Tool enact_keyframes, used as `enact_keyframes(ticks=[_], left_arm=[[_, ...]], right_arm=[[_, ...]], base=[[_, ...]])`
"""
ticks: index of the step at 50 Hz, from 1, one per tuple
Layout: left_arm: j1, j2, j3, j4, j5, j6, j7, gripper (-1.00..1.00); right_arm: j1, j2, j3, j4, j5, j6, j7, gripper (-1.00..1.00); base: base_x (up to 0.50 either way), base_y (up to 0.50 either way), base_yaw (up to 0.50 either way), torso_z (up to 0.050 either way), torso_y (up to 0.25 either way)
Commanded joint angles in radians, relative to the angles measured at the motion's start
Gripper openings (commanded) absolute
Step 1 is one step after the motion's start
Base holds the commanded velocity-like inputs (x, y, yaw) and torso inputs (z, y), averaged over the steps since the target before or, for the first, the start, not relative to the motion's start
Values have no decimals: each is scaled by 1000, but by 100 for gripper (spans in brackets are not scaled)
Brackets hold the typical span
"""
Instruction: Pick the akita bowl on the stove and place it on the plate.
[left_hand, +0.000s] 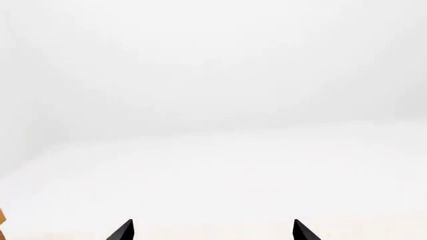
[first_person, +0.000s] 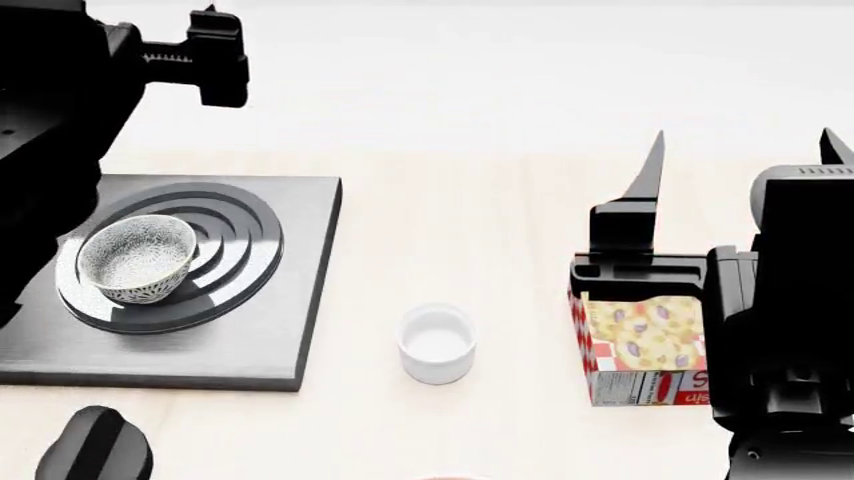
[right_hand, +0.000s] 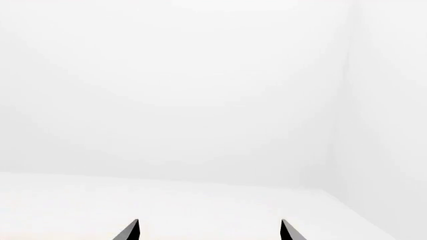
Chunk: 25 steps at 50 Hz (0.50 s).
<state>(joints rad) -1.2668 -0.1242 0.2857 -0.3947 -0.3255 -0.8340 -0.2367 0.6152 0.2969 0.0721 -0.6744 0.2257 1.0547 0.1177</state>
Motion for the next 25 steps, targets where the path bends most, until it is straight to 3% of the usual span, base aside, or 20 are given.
enact_keyframes(ticks=[1,5,25], left_arm=[[-34,14,14,-122,-2,-2,14,100],[-33,24,-34,-149,-30,1,-6,100],[24,11,-28,-112,-57,64,23,100]], right_arm=[[3,1,0,-4,6,4,3,100],[4,2,-1,-6,8,7,5,100],[-2,6,-2,4,13,-9,8,100]], base=[[0,0,0,0,0],[0,0,0,0,0],[0,0,0,0,0]])
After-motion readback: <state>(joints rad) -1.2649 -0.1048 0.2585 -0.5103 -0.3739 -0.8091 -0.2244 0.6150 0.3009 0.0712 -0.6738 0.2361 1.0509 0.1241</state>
